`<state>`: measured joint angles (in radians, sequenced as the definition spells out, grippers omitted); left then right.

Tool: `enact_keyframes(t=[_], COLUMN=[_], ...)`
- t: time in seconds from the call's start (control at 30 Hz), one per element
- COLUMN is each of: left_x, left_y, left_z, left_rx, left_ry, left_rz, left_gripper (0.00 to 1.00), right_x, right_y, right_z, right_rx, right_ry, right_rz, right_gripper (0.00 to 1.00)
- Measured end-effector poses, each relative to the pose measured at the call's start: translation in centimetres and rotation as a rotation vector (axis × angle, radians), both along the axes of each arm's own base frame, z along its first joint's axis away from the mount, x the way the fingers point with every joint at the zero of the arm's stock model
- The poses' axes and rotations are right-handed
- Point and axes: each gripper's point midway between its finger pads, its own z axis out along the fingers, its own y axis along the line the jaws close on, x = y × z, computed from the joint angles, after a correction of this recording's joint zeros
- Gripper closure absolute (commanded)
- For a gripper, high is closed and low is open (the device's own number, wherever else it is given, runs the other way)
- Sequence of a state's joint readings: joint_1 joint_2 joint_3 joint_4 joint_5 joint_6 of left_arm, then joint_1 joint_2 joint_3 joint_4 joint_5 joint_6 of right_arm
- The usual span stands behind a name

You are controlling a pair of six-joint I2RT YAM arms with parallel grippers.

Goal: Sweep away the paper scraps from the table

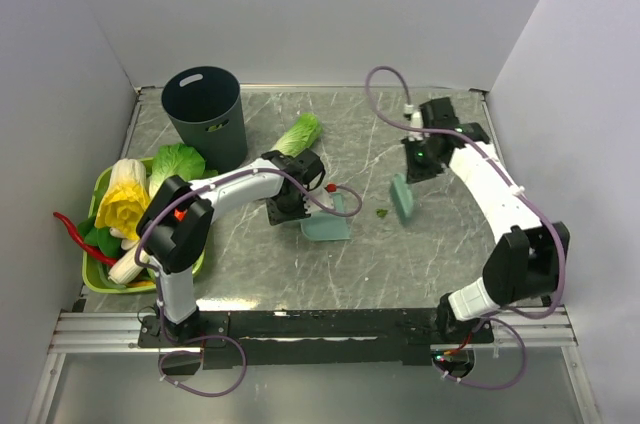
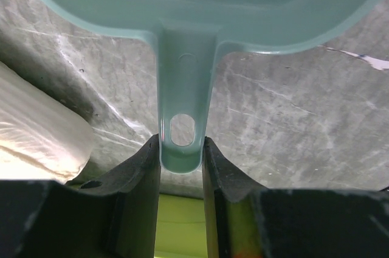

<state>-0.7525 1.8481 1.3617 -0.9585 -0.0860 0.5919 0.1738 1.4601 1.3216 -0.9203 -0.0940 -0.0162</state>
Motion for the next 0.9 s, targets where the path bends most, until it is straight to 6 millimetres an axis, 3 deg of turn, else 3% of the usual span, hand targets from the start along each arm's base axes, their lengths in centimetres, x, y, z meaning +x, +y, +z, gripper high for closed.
enact_keyframes(t=[0.1, 0.23, 0.33, 0.47, 0.6, 0.73, 0.9], left_x=[0.1, 0.0, 0.0, 0.0, -0.1, -0.3, -0.1], left_y=[0.1, -0.1, -0.2, -0.2, -0.3, -0.5, -1.1], left_z=[-0.4, -0.8, -0.8, -0.8, -0.8, -0.8, -0.8], left_rx=[0.031, 0.059, 0.061, 0.058, 0.051, 0.040, 0.025], left_ry=[-0.009, -0.015, -0.018, -0.020, -0.016, -0.009, -0.005], left_rz=[-0.011, -0.039, -0.044, -0.041, -0.026, -0.009, 0.006], left_gripper=[0.99, 0.99, 0.99, 0.99, 0.99, 0.99, 0.99], right_x=[0.2, 0.3, 0.0, -0.1, -0.1, 0.3, 1.4], right_y=[3.8, 9.2, 11.1, 10.0, 6.9, 4.1, 4.4], right_z=[-0.1, 1.6, 3.2, 4.1, 4.8, 4.3, 2.2], right_rx=[0.064, 0.208, 0.280, 0.294, 0.277, 0.187, 0.122], right_ry=[0.023, 0.024, 0.005, -0.023, -0.063, -0.089, -0.044], right_rz=[0.075, 0.186, 0.233, 0.213, 0.130, 0.047, 0.041], right_gripper=[1.00, 1.00, 1.00, 1.00, 1.00, 1.00, 1.00])
